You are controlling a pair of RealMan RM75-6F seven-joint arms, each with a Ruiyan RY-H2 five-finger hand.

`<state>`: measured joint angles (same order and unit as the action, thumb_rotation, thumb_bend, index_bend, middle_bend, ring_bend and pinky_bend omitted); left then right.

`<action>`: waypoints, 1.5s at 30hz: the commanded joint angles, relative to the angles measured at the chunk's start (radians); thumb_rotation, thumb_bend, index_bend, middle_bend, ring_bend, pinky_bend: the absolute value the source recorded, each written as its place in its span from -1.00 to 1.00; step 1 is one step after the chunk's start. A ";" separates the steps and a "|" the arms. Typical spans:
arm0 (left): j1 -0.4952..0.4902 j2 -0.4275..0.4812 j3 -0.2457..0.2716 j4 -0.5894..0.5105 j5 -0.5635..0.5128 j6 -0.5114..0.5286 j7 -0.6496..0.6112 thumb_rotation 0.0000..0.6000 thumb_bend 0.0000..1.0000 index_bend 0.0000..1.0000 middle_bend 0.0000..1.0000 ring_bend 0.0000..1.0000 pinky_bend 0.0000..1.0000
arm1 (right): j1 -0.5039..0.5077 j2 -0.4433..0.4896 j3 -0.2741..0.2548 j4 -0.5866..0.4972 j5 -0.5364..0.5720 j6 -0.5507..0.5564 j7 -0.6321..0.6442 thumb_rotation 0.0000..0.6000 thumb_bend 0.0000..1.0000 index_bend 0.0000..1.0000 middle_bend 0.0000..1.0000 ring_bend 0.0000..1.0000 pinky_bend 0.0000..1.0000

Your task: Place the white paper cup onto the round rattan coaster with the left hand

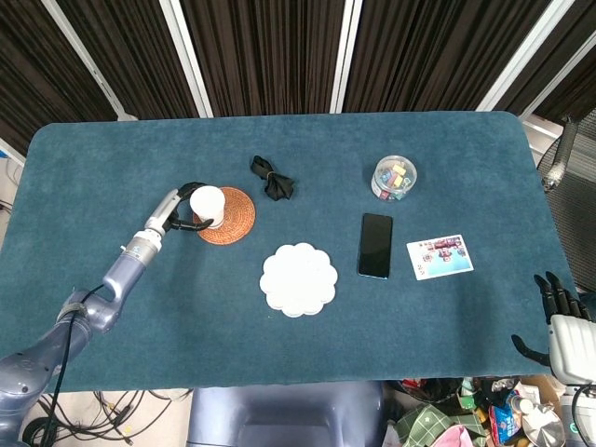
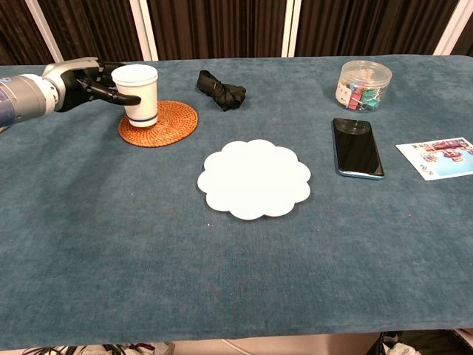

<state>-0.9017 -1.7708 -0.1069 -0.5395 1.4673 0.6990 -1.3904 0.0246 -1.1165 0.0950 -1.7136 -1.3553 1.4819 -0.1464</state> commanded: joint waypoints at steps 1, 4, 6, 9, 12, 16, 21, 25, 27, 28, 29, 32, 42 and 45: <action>-0.009 -0.033 0.011 0.042 0.015 0.010 -0.021 1.00 -0.46 -0.51 -0.40 -1.00 -0.94 | -0.001 0.000 0.001 -0.001 0.000 0.003 0.000 1.00 -0.75 -0.93 -0.96 -0.74 -0.63; -0.013 -0.052 0.019 0.069 0.023 0.014 -0.037 1.00 -0.46 -0.52 -0.41 -1.00 -0.94 | -0.001 0.000 0.000 -0.001 -0.001 0.003 0.001 1.00 -0.75 -0.93 -0.96 -0.74 -0.63; -0.016 -0.061 0.024 0.081 0.028 0.019 -0.046 1.00 -0.47 -0.53 -0.42 -1.00 -0.94 | -0.001 0.000 0.000 -0.002 0.000 0.001 0.002 1.00 -0.75 -0.93 -0.96 -0.74 -0.63; -0.020 -0.069 0.034 0.092 0.039 0.024 -0.049 1.00 -0.56 -0.59 -0.47 -1.00 -0.96 | -0.001 0.000 0.002 -0.002 0.004 0.000 0.002 1.00 -0.75 -0.93 -0.96 -0.74 -0.63; -0.024 -0.068 0.053 0.093 0.056 0.016 -0.048 1.00 -0.66 -0.74 -0.62 -1.00 -1.00 | -0.001 0.001 0.003 -0.003 0.006 0.000 0.001 1.00 -0.75 -0.93 -0.96 -0.75 -0.63; -0.027 -0.045 0.081 0.071 0.077 0.003 -0.073 1.00 -0.74 -0.95 -0.81 -1.00 -1.00 | -0.004 -0.002 0.007 -0.003 0.009 0.010 -0.004 1.00 -0.75 -0.93 -0.96 -0.74 -0.63; -0.016 -0.005 0.087 0.046 0.080 0.032 -0.057 1.00 -0.76 -1.00 -0.87 -1.00 -1.00 | -0.003 -0.003 0.006 -0.004 0.006 0.010 -0.003 1.00 -0.75 -0.93 -0.96 -0.74 -0.63; 0.003 0.051 0.090 -0.006 0.074 0.052 -0.004 1.00 -0.76 -1.00 -0.89 -1.00 -1.00 | -0.003 -0.002 0.006 -0.005 0.007 0.008 -0.001 1.00 -0.75 -0.93 -0.96 -0.74 -0.63; 0.013 0.087 0.102 -0.044 0.082 0.059 0.036 1.00 -0.76 -1.00 -0.89 -1.00 -1.00 | -0.003 -0.003 0.007 -0.005 0.009 0.007 -0.002 1.00 -0.75 -0.93 -0.96 -0.74 -0.63; 0.021 0.111 0.110 -0.068 0.087 0.068 0.070 1.00 -0.76 -1.00 -0.89 -1.00 -1.00 | -0.003 -0.003 0.008 -0.006 0.009 0.009 -0.003 1.00 -0.75 -0.93 -0.96 -0.74 -0.63; 0.031 0.136 0.118 -0.094 0.091 0.077 0.113 1.00 -0.76 -1.00 -0.88 -1.00 -1.00 | -0.003 -0.004 0.009 -0.006 0.009 0.012 -0.006 1.00 -0.75 -0.93 -0.96 -0.74 -0.63; 0.061 0.207 0.118 -0.189 0.075 0.101 0.229 1.00 -0.76 -1.00 -0.88 -1.00 -1.00 | -0.004 -0.007 0.010 -0.004 0.005 0.018 -0.010 1.00 -0.75 -0.93 -0.96 -0.74 -0.63; 0.212 0.532 0.091 -0.665 -0.052 0.238 0.715 1.00 -0.76 -1.00 -0.88 -1.00 -1.00 | -0.002 -0.011 0.012 0.005 0.002 0.020 -0.013 1.00 -0.75 -0.93 -0.96 -0.74 -0.63; 0.273 0.626 0.098 -0.805 -0.078 0.309 0.816 1.00 -0.76 -0.98 -0.85 -1.00 -1.00 | -0.001 -0.012 0.007 0.008 -0.011 0.022 -0.016 1.00 -0.75 -0.93 -0.96 -0.75 -0.63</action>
<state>-0.7139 -1.2711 -0.0080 -1.1899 1.4424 0.9163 -0.6956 0.0230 -1.1277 0.1038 -1.7067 -1.3623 1.5029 -0.1617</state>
